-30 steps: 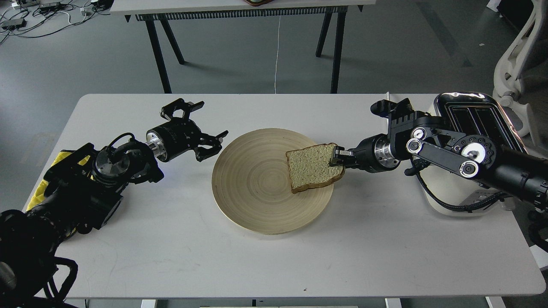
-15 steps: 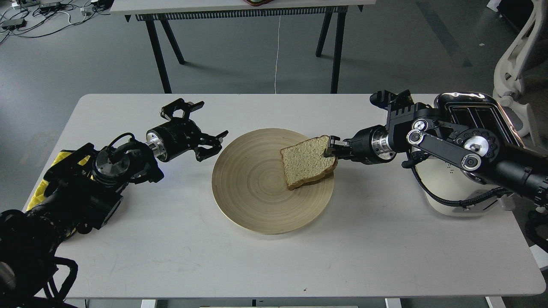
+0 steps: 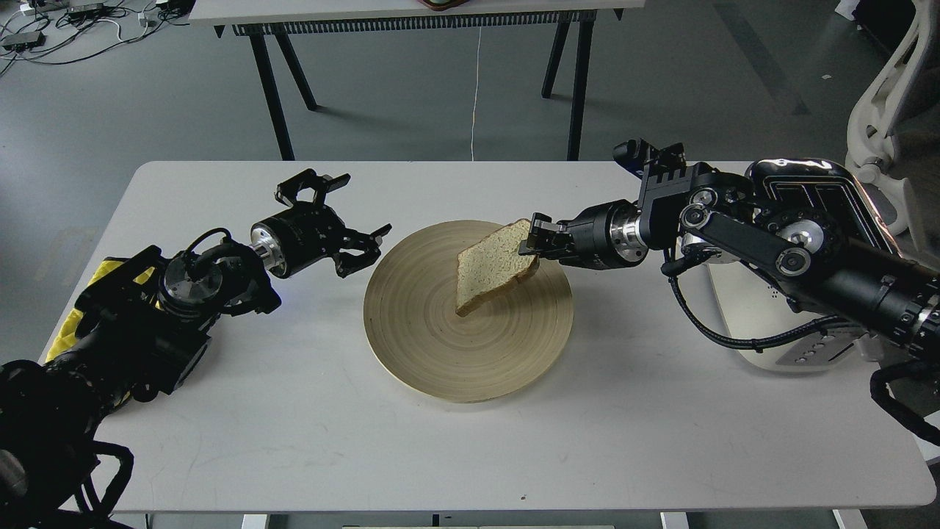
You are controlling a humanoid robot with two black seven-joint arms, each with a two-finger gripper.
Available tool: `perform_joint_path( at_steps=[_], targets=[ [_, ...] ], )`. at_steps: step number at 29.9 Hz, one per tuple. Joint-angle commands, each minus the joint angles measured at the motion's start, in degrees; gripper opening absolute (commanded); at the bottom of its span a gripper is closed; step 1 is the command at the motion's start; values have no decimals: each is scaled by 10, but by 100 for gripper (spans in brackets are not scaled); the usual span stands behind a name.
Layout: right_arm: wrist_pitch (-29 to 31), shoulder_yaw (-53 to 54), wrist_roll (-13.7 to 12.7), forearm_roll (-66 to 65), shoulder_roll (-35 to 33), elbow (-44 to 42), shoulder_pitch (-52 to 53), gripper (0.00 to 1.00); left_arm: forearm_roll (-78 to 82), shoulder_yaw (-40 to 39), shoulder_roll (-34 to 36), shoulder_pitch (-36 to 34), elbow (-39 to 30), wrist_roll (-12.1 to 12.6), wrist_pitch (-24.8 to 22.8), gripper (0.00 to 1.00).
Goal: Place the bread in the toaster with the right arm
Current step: 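Lift the bread slice off the plate with the right gripper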
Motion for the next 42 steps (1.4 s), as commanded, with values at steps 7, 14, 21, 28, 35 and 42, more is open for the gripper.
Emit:
perform_joint_path(
  at_steps=[7,14,21,28,35,42],
  targets=[
    [0,3,-3,37,-25,31,61,0,0,0,0,0,0,0,0,100],
    [0,-4,-31,86,-141,133,136,0,0,0,0,0,0,0,0,100],
    [0,-7,-44,92,-309,235,193,0,0,0,0,0,0,0,0,100],
    [0,-6,-45,71,-448,322,208,0,0,0,0,0,0,0,0,100],
    [0,-2,-50,0,-563,371,210,0,0,0,0,0,0,0,0,100],
    [0,0,-48,-7,-648,376,216,0,0,0,0,0,0,0,0,100]
  ],
)
